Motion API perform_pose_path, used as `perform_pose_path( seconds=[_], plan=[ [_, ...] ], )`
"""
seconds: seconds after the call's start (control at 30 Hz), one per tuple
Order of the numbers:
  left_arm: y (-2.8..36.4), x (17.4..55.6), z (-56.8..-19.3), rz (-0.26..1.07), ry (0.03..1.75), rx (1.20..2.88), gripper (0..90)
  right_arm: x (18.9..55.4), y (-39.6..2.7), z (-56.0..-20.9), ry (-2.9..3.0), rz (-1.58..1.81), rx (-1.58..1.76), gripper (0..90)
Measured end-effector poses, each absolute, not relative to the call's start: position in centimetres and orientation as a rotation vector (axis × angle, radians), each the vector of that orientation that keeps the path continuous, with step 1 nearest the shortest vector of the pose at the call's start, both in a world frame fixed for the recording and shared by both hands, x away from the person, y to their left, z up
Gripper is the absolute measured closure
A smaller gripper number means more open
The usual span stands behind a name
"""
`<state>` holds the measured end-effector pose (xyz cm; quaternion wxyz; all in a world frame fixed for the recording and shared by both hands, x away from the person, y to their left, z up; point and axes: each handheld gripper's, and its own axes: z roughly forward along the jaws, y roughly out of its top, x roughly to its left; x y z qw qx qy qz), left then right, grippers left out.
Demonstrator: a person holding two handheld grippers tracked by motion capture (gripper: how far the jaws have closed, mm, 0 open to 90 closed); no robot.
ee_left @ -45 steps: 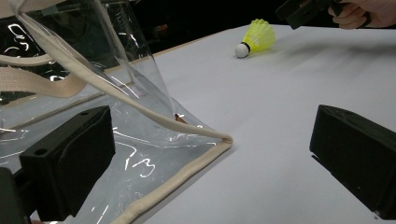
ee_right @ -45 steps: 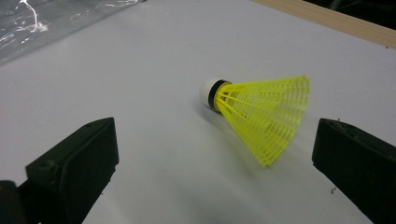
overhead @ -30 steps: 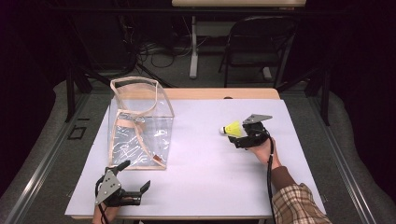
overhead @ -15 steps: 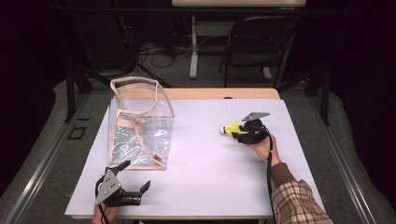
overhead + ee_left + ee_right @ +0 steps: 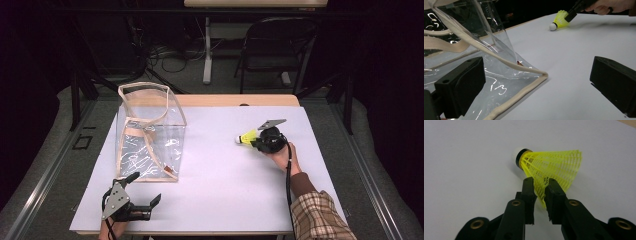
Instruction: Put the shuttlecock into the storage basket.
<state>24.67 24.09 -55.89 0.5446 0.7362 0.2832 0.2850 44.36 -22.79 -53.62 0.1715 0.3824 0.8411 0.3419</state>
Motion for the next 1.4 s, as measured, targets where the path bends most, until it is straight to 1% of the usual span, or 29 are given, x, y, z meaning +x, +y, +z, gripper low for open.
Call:
perform_pose_path(
  seconds=[0.17, 0.3, 1.4],
  plan=[
    [24.1, 24.7, -55.9, 0.676, 0.673, 1.746, 0.1, 44.4, -22.8, -53.8, 2.411, 0.945, 1.057, 87.1],
    [24.1, 24.7, -55.9, 0.675, 0.674, 1.746, 0.1, 44.4, -22.5, -53.8, 2.414, 0.932, 1.033, 89.1],
    [24.1, 24.7, -55.9, 0.68, 0.676, 1.75, 0.1, 43.7, -22.6, -51.9, 2.454, 0.958, 0.889, 89.9]
  ],
)
